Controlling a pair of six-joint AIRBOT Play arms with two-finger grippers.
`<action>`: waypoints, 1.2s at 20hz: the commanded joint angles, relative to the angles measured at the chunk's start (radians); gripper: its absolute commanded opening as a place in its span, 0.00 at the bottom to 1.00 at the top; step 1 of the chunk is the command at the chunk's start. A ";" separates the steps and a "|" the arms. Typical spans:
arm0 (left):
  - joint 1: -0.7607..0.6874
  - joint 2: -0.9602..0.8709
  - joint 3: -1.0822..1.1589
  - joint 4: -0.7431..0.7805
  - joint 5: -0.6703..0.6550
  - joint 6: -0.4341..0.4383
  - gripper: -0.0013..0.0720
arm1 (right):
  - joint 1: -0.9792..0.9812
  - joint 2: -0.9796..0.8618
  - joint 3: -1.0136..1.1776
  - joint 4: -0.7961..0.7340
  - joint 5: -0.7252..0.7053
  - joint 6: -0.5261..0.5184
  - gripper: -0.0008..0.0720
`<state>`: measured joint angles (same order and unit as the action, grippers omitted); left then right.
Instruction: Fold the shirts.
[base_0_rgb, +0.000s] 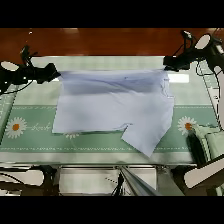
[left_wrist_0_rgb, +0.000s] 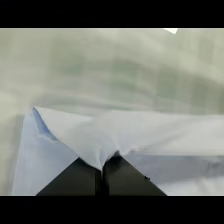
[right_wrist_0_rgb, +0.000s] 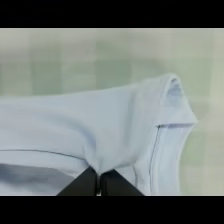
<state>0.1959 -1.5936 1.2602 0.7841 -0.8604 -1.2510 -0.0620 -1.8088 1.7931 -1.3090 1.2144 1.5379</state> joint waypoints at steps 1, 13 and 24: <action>0.017 -0.007 0.006 0.036 -0.228 0.008 0.05 | 0.003 0.012 0.001 -0.008 0.232 0.008 0.05; 0.105 -0.002 0.068 0.231 -0.497 -0.057 0.66 | -0.009 0.039 -0.035 -0.307 0.597 -0.066 0.55; 0.475 0.221 -0.517 0.254 -0.589 0.092 0.86 | -0.306 0.494 -0.769 0.227 0.064 -0.236 0.70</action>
<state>0.6174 -1.3979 0.8577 1.0603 -1.4395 -1.2186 -0.3031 -1.3918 1.1782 -1.2499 1.3907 1.3792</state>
